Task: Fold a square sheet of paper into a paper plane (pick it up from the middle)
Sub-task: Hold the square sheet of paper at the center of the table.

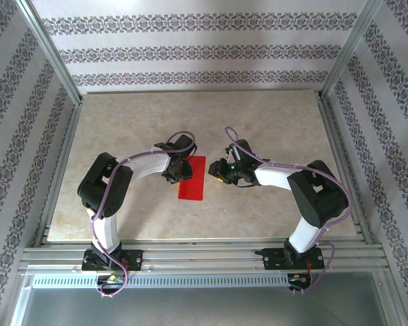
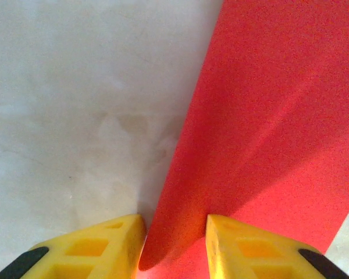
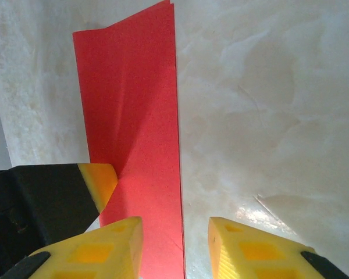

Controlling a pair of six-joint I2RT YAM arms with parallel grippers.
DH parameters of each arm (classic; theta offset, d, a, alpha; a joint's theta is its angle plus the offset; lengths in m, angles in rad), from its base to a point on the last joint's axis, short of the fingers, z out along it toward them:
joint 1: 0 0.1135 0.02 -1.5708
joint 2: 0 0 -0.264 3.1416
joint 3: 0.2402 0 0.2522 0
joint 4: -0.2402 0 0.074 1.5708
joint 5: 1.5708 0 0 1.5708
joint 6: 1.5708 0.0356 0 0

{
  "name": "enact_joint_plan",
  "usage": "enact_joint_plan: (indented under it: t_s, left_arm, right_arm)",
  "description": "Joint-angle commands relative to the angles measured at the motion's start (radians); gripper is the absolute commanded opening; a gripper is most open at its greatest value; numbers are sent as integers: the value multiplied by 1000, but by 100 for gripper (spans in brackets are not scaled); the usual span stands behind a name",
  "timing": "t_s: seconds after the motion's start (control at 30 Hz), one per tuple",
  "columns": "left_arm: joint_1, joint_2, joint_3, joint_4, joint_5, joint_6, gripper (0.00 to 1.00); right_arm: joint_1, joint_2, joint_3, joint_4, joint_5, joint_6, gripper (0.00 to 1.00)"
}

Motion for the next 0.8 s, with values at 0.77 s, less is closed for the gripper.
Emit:
enact_joint_plan:
  t_s: [0.77]
  left_arm:
    - [45,69,-100,-38,56,-57,38]
  right_arm:
    - [13,13,22,18,-8,-18,35]
